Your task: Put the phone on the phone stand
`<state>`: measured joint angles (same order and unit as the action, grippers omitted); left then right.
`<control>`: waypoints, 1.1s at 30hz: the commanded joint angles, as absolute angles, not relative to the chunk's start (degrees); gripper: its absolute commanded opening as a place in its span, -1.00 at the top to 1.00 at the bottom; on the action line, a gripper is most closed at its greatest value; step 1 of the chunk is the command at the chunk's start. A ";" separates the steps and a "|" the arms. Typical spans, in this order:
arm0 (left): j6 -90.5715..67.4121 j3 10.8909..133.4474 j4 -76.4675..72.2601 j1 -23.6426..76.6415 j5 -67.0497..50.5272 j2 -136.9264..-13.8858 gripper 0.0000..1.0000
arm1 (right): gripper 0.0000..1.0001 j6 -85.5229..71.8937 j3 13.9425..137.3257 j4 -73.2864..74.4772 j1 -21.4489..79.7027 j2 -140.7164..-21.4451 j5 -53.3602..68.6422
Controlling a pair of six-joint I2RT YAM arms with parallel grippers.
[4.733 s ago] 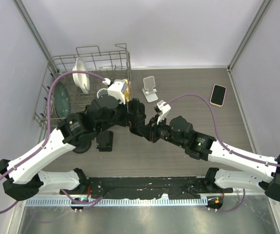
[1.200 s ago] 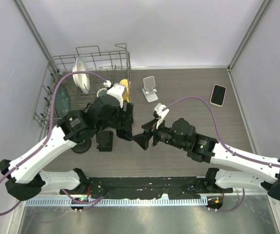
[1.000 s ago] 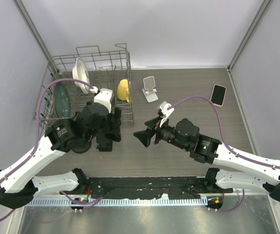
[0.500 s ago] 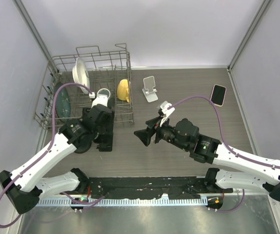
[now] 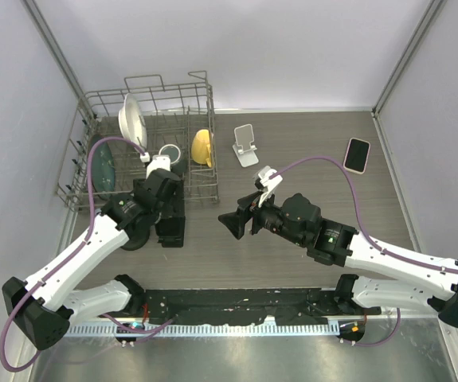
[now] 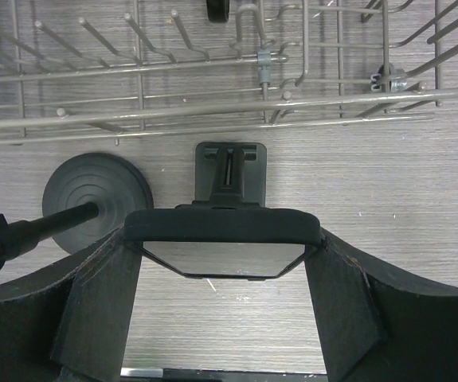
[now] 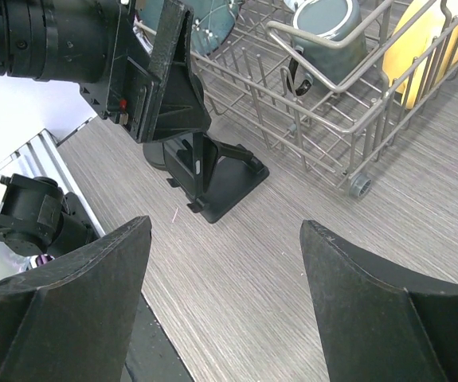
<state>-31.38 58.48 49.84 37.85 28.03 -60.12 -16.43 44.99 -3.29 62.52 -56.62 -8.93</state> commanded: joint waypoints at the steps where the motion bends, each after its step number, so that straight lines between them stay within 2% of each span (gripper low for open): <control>1: -32.43 57.75 45.79 37.62 29.62 -59.06 1.00 | -0.61 -16.52 45.79 -5.01 62.75 -57.04 -10.02; 16: -32.17 55.64 44.21 37.62 26.54 -58.01 1.00 | -0.62 -16.96 46.05 -5.45 62.75 -57.83 -9.58; 33: -31.64 54.76 45.09 37.62 28.92 -57.04 1.00 | -0.62 -17.14 45.53 -5.80 62.75 -57.74 -9.58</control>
<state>-31.11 53.91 47.40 37.85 26.41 -58.46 -16.64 44.99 -3.14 62.52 -57.89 -8.91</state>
